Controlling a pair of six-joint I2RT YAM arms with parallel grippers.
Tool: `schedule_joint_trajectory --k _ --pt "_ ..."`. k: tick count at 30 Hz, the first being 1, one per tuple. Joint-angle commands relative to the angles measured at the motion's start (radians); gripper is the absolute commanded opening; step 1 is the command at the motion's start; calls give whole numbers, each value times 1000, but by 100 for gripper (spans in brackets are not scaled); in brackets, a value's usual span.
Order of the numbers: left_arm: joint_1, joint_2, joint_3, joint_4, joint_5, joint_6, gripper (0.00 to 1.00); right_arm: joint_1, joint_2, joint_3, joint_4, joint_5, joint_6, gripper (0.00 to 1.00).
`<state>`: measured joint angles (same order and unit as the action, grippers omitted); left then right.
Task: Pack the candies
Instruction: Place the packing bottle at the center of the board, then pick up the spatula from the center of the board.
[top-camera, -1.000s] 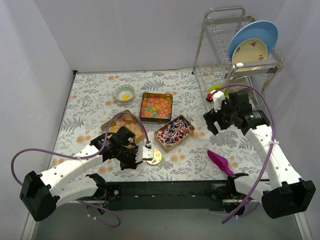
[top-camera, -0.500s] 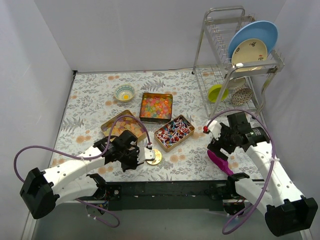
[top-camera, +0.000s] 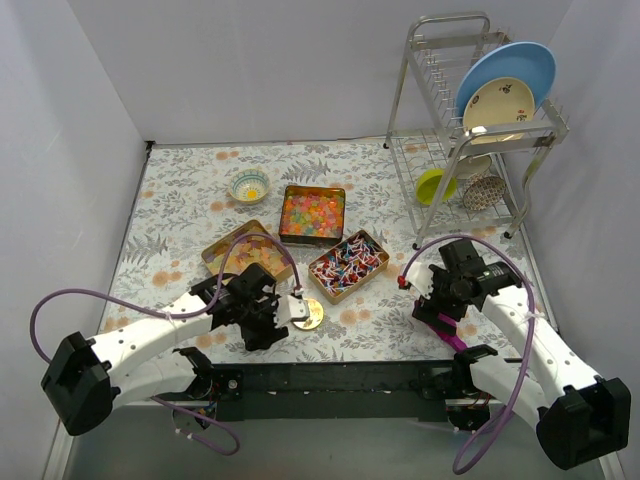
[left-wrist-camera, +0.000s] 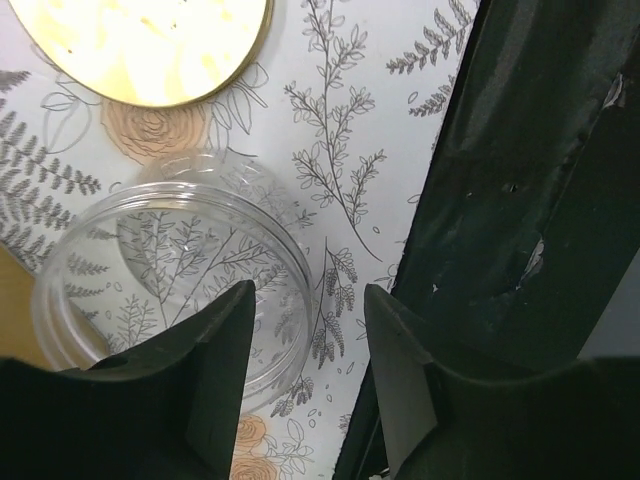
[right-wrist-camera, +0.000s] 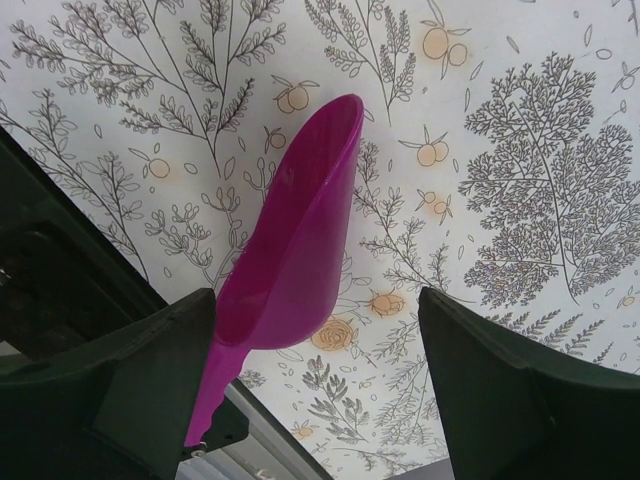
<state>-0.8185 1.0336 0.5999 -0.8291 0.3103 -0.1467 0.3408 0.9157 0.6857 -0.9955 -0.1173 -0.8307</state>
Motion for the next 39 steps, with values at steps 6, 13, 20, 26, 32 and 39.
schedule_joint_trajectory --k 6,13,20,26,32,39 --pt "-5 -95 201 44 -36 -137 48 15 28 -66 98 113 -13 73" --pt "24 -78 302 151 -105 -353 51 18 103 -63 130 140 19 43" --pt "41 -53 293 260 -145 -405 53 36 146 -16 153 131 51 1" --pt "79 26 320 379 -2 -499 59 162 288 327 126 62 151 1" --pt "246 134 331 559 300 -634 63 279 501 584 187 113 191 1" --pt "351 247 367 729 481 -807 60 417 652 730 196 113 189 1"
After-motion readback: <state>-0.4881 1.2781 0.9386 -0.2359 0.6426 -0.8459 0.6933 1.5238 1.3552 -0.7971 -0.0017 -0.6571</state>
